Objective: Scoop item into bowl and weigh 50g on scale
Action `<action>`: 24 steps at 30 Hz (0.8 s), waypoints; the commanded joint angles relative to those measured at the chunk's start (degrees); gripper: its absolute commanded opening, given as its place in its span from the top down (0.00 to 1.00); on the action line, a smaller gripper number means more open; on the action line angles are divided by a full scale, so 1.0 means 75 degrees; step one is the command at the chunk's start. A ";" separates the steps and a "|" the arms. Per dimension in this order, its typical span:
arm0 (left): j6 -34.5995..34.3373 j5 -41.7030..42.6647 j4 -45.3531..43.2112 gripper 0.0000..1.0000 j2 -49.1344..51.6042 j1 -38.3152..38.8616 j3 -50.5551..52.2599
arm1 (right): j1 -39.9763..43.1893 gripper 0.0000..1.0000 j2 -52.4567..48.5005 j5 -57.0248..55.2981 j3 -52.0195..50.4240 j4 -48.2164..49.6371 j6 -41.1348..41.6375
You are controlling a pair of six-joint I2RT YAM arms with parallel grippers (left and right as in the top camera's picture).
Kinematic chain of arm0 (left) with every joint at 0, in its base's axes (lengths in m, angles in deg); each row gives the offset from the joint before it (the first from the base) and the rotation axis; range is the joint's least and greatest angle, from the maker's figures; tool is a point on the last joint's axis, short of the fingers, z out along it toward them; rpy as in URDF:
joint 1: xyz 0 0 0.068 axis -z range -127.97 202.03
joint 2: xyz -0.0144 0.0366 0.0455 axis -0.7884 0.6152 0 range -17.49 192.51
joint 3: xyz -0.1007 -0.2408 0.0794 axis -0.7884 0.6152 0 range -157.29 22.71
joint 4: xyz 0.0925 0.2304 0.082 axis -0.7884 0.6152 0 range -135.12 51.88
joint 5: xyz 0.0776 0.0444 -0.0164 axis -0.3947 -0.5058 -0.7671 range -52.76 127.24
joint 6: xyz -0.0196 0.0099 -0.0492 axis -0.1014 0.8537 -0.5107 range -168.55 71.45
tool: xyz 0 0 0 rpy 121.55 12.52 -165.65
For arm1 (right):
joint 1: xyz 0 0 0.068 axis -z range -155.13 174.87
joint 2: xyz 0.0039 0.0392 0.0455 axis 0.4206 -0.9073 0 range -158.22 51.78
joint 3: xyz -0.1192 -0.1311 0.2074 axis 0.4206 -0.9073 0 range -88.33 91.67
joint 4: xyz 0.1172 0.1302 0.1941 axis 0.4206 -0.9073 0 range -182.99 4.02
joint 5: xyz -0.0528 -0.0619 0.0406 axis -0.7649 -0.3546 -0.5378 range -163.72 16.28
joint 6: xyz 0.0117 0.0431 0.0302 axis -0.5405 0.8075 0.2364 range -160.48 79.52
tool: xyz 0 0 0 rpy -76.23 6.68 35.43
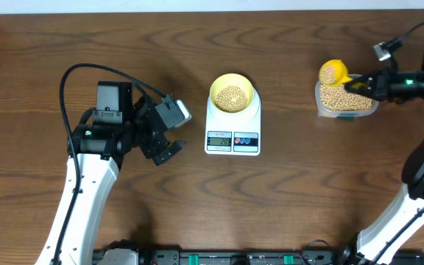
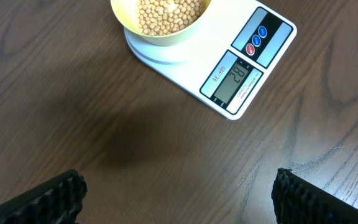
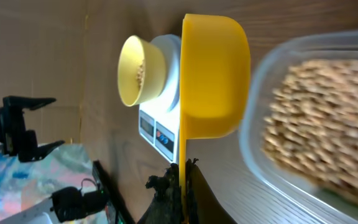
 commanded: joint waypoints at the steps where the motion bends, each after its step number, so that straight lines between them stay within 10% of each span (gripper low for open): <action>1: 0.0073 -0.0047 0.0017 0.02 0.0047 -0.0032 0.0067 | -0.0452 0.99 -0.0067 0.0382 -0.0041 0.0006 0.0003; 24: 0.0073 -0.0047 0.0017 0.03 0.0047 -0.0032 0.0067 | -0.2795 0.99 -0.0070 0.1207 -0.0041 0.2742 0.2119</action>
